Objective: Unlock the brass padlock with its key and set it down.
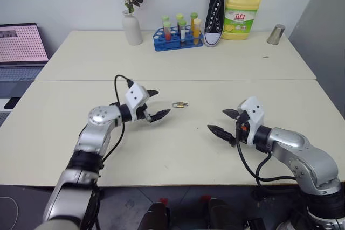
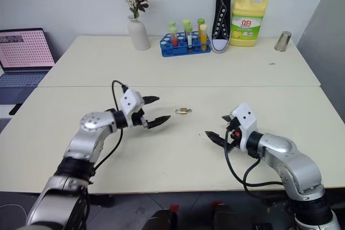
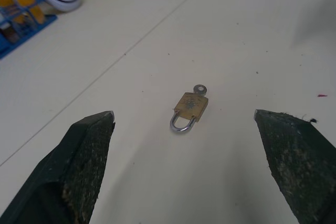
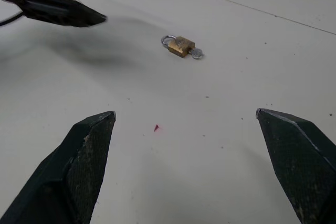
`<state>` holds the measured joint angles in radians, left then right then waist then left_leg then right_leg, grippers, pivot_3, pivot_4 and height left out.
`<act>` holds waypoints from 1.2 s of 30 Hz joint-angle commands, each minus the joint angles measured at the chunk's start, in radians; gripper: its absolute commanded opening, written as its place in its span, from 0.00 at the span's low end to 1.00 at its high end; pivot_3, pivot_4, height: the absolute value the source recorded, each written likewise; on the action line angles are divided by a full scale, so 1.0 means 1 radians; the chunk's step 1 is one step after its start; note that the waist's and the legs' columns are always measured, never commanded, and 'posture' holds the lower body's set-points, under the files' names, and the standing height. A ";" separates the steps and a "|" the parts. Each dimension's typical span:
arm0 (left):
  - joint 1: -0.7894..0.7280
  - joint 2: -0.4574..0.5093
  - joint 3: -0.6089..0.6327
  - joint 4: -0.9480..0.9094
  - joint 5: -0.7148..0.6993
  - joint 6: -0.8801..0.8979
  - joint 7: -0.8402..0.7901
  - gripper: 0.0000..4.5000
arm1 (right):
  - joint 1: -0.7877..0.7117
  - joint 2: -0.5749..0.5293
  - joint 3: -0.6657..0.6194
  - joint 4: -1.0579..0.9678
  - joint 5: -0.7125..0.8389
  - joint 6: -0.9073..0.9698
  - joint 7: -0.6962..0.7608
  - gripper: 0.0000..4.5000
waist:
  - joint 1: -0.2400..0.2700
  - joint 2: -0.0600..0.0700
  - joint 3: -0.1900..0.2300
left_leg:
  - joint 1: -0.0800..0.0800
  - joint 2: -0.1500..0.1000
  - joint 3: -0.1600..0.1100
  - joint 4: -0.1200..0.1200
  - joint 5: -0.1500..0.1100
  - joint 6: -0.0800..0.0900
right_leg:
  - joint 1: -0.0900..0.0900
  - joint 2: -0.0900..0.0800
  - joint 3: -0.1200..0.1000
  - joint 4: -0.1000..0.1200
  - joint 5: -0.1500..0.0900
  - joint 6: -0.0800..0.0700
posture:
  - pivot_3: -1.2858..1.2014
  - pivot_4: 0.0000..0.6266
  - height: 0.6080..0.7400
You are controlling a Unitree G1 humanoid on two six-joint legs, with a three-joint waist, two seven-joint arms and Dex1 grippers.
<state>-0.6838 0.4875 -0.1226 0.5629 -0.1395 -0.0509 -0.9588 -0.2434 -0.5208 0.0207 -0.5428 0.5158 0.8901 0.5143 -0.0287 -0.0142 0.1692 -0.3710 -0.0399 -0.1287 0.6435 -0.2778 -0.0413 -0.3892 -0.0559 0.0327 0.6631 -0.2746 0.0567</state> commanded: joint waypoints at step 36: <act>-0.364 -0.219 -0.069 0.729 0.314 -0.178 -0.050 0.21 | 0.011 0.060 -0.164 -0.238 0.253 0.296 -0.244 1.00 | -0.002 -0.001 -0.004 | -0.003 -0.001 -0.009 0.003 0.001 0.001 | 0.004 -0.001 -0.015 0.002 0.000 0.000 | 0.52 0.24 1.00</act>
<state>-1.0842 0.2715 -0.1942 1.2856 0.1751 -0.2109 -0.9766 -0.2377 -0.4454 -0.1359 -0.7433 0.7665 1.2120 0.2601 -0.0310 -0.0151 0.1653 -0.3744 -0.0406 -0.1375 0.6465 -0.2772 -0.0407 -0.3854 -0.0573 0.0174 0.6654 -0.2747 0.0570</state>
